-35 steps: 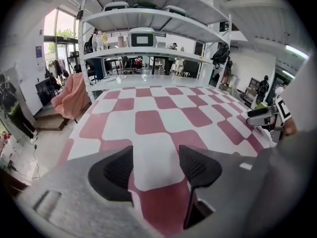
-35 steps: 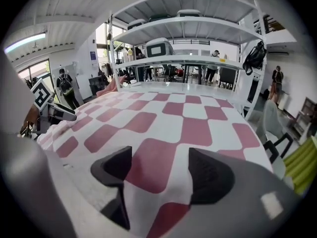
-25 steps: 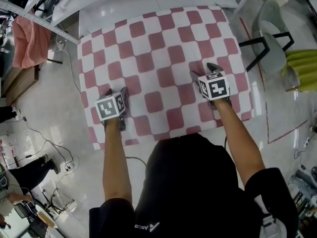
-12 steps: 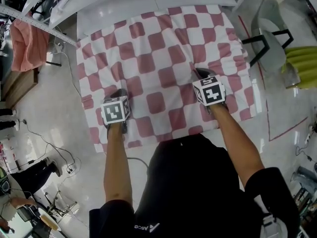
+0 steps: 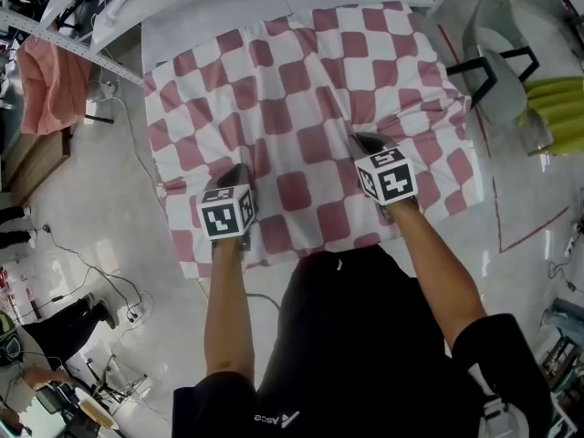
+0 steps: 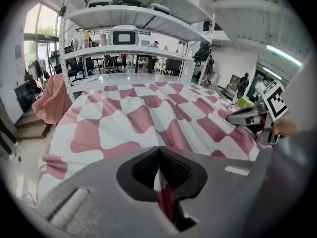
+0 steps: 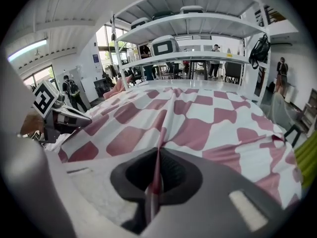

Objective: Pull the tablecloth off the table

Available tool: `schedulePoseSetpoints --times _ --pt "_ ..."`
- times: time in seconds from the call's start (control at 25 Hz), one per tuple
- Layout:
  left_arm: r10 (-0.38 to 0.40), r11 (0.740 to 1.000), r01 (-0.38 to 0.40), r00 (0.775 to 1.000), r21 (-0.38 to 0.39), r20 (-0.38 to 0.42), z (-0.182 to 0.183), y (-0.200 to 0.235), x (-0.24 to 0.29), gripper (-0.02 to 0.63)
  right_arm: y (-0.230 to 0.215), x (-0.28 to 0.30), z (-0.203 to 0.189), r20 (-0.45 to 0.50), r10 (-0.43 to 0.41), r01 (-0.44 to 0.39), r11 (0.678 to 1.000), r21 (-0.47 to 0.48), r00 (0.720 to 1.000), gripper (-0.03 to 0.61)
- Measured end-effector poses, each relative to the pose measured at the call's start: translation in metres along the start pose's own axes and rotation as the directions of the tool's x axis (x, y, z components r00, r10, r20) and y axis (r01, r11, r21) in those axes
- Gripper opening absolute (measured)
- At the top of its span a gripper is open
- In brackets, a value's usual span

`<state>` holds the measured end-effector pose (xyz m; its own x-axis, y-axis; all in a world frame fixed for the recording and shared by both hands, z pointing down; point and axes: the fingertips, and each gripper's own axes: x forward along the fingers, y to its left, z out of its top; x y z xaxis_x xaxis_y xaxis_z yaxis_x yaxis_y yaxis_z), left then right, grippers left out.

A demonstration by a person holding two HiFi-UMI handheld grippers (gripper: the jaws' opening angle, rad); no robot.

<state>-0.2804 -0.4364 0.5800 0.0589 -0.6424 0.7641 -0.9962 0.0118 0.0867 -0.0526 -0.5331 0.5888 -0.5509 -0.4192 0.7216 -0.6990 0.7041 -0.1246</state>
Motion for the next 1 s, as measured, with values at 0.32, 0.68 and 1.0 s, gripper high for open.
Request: schedulePoseSetpoints --times 0.32,0.68,1.0 --pt "-0.148 0.986 0.161 0.965 -0.043 0.218 -0.007 -0.016 -0.062 0.008 0.063 -0.047 -0.013 0.141 0.078 -0.088 0.994 0.064 0.987 0.003" --pt "-0.168 0.977 0.208 0.900 -0.056 0.403 -0.020 -0.052 -0.149 0.008 0.116 -0.131 -0.021 0.292 0.229 -0.247 0.969 0.023 0.929 0.003" --pt "-0.090 0.982 0.169 0.818 -0.089 0.568 -0.069 -0.111 -0.276 0.008 0.145 -0.258 -0.062 0.454 0.313 -0.329 0.943 -0.044 0.835 0.003"
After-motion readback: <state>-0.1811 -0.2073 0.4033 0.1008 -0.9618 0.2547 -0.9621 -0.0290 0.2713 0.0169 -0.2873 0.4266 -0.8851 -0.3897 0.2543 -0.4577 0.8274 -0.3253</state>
